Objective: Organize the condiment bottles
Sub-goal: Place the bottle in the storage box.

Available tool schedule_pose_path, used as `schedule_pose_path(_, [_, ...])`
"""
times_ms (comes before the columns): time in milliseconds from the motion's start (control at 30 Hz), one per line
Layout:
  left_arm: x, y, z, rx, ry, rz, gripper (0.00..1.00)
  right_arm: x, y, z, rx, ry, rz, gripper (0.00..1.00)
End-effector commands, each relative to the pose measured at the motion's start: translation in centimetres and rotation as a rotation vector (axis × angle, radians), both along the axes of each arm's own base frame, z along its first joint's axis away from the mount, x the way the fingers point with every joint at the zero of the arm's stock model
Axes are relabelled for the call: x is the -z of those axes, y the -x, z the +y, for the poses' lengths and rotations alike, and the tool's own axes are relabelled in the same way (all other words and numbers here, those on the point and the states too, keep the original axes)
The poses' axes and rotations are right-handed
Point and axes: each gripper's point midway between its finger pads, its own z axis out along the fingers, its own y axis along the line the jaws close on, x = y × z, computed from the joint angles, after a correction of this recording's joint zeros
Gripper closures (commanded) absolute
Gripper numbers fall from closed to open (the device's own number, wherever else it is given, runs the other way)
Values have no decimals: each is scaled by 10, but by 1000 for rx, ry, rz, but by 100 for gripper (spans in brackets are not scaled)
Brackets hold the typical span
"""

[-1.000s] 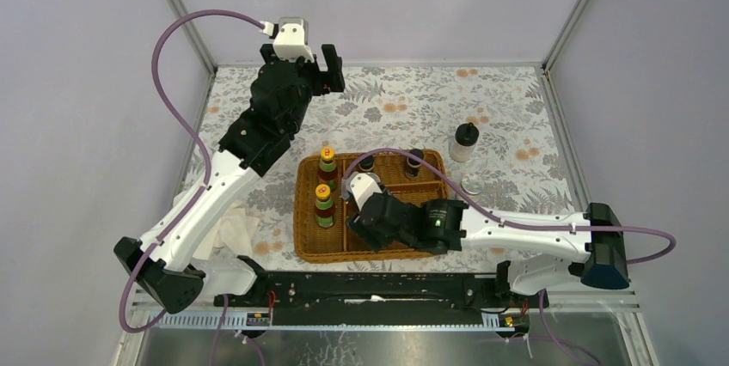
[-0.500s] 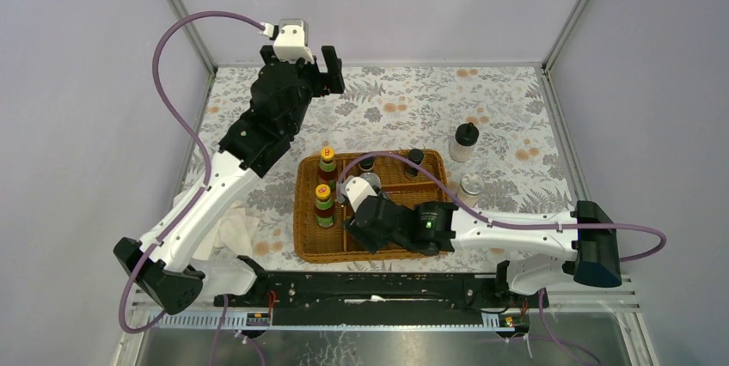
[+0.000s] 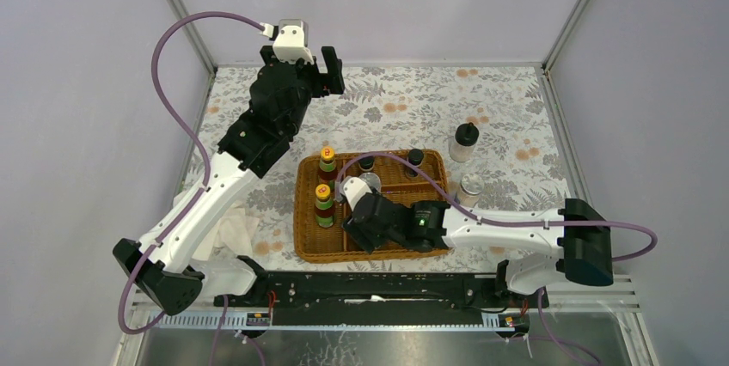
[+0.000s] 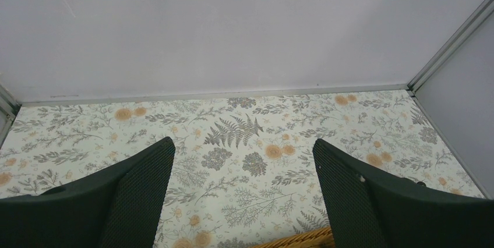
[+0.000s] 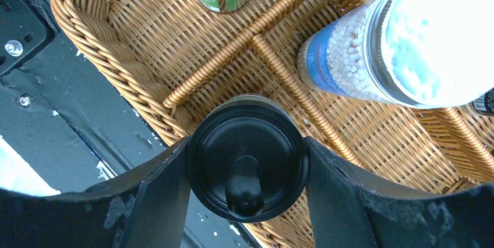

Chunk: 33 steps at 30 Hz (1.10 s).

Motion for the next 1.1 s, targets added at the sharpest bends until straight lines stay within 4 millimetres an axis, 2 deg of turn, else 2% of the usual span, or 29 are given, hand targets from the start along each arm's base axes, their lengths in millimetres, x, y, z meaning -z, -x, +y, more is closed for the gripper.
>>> schedule_pose_path(0, [-1,2,5,-4,-9,-9,7,-10,-7,17,10,-89,1,100])
schedule_pose_path(1067, [6,1,4,-4,-9,2,7,15,-12,9,34,-72,47,100])
